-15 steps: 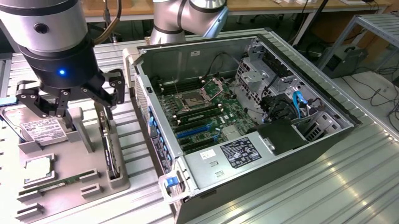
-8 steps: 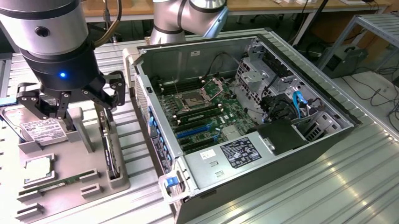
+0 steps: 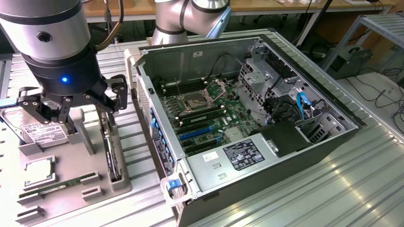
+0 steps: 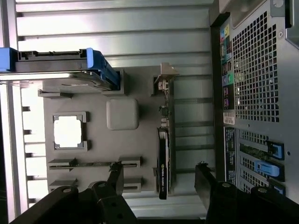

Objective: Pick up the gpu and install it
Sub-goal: 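Pick up the gpu and move the gpu toward the slot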

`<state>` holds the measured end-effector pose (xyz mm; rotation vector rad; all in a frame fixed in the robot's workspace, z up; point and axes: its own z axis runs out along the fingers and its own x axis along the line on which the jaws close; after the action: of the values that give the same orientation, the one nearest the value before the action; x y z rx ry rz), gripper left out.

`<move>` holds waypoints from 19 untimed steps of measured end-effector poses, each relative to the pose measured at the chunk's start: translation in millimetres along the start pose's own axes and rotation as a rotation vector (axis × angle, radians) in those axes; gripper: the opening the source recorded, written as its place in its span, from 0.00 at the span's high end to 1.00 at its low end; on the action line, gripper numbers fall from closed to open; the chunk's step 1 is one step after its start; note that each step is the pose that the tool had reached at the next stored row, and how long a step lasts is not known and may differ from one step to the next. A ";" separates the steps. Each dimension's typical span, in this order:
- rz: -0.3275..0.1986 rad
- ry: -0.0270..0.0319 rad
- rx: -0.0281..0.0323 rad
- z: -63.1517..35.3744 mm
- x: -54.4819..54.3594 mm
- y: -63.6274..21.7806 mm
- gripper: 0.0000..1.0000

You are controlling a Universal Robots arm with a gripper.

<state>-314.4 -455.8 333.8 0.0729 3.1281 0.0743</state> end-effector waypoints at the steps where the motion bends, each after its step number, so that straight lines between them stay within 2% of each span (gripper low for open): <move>1: 0.000 0.0000 0.0000 0.3 0.0 -0.3 0.28; 11: 0.000 0.0004 0.0002 4.7 -0.2 -5.8 0.28; 19: 0.000 0.0054 0.0003 8.1 -0.5 -11.5 0.28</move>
<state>-314.4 -466.9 325.1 0.0733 3.1335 0.0741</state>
